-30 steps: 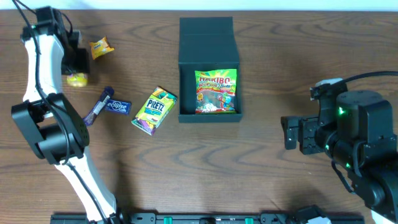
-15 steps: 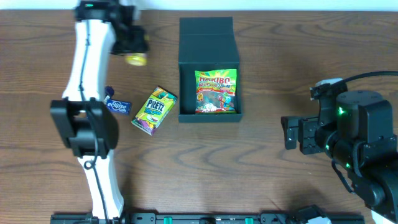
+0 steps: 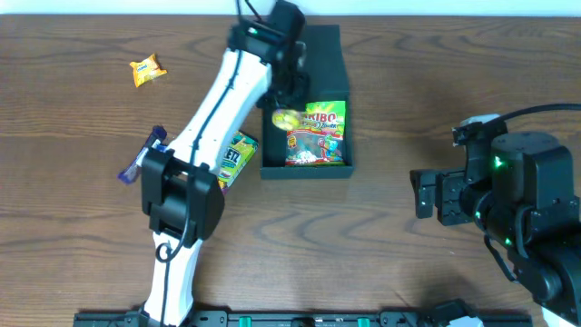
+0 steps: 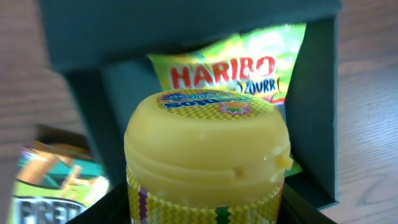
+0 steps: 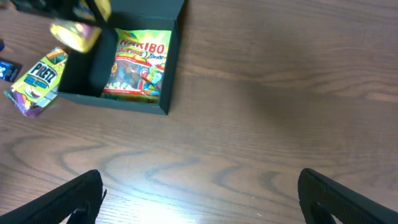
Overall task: Pack container
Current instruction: 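Carry the Mentos bottle into the box beside the Haribo bag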
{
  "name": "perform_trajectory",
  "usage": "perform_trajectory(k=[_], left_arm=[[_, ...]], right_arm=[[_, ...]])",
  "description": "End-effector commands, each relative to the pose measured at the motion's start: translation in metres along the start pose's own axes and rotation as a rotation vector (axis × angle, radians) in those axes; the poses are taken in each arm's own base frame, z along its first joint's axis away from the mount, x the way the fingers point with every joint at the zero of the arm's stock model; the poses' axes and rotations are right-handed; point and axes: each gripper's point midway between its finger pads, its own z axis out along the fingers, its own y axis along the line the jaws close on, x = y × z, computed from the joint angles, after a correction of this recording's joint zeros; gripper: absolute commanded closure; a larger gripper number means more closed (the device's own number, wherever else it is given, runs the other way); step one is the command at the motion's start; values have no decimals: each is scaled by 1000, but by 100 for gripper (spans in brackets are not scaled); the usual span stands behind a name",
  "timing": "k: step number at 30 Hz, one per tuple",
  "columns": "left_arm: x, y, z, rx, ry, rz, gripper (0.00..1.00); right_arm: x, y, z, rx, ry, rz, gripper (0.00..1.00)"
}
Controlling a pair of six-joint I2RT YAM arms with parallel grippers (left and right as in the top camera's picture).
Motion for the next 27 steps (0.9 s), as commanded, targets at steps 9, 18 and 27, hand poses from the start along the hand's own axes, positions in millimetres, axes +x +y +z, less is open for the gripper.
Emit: perform_trajectory(k=[9, 18, 27], left_arm=[[40, 12, 34, -93, 125, -123, 84], [53, 22, 46, -143, 156, -190, 78], [53, 22, 46, -144, 154, -215, 54]], right_arm=[[0, -3, -1, 12, -3, -7, 1], [0, -3, -1, 12, -3, -7, 1], [0, -3, -1, 12, -3, -7, 1]])
